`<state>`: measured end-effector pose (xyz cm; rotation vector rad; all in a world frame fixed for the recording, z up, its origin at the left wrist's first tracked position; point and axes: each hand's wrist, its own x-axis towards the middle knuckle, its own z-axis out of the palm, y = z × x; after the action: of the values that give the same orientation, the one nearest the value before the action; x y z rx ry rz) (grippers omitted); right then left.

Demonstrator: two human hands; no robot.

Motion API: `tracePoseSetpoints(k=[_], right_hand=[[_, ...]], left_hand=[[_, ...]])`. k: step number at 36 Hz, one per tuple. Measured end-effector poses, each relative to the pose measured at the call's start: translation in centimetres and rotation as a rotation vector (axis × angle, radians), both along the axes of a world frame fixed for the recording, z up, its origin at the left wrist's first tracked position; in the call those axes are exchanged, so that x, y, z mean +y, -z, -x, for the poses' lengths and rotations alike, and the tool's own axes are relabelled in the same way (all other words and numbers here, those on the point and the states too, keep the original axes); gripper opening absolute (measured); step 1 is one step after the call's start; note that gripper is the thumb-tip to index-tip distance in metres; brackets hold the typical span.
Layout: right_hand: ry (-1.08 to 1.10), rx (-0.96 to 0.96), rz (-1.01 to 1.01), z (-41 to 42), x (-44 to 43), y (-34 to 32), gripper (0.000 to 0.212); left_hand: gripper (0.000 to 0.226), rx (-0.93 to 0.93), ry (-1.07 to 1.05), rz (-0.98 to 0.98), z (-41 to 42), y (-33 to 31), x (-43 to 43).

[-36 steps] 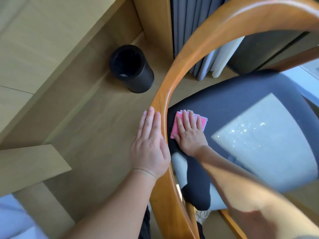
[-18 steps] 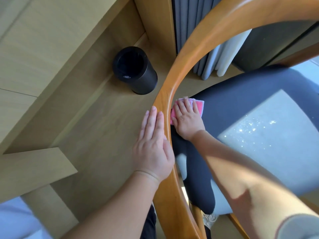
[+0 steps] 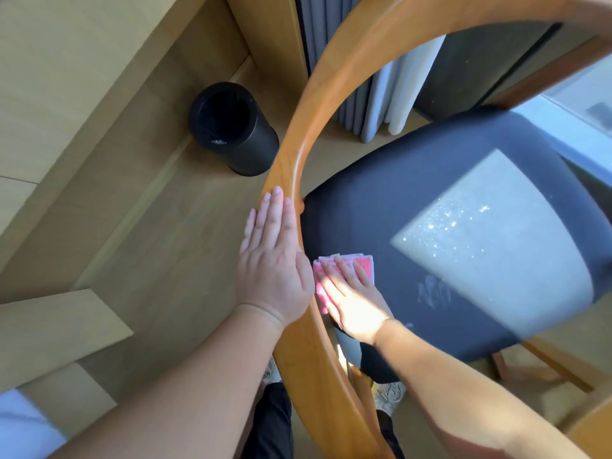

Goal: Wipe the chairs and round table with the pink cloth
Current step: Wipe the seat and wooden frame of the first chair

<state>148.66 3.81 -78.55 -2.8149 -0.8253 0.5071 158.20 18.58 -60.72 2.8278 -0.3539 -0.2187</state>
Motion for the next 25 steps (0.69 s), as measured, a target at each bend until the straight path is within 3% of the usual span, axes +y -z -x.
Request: tracePoseSetpoints(k=[6,10,14,19,25], right_hand=[[0.155,0.011,-0.015,-3.2,0.1,-0.4,0.068],[0.274,-0.015,-0.047,-9.0,-0.9,-0.7,0.056],[0.397,-0.021,0.021,-15.3,-2.3,-0.8,0.058],[0.352,-0.025,0.026,-16.4,-2.7,-0.7,0.057],[0.294,-0.052,-0.033,-15.3,-3.1,-1.2,0.07]], left_hand=[[0.062,-0.018,0.006,0.015,0.0,0.1,0.0],[0.065,-0.031,0.014,0.031,-0.1,0.0,0.0],[0.065,-0.038,0.007,0.031,0.0,0.0,-0.1],[0.064,-0.032,0.012,0.016,-0.1,-0.1,-0.1],[0.064,0.001,0.022,0.004,-0.2,-0.6,-0.3]])
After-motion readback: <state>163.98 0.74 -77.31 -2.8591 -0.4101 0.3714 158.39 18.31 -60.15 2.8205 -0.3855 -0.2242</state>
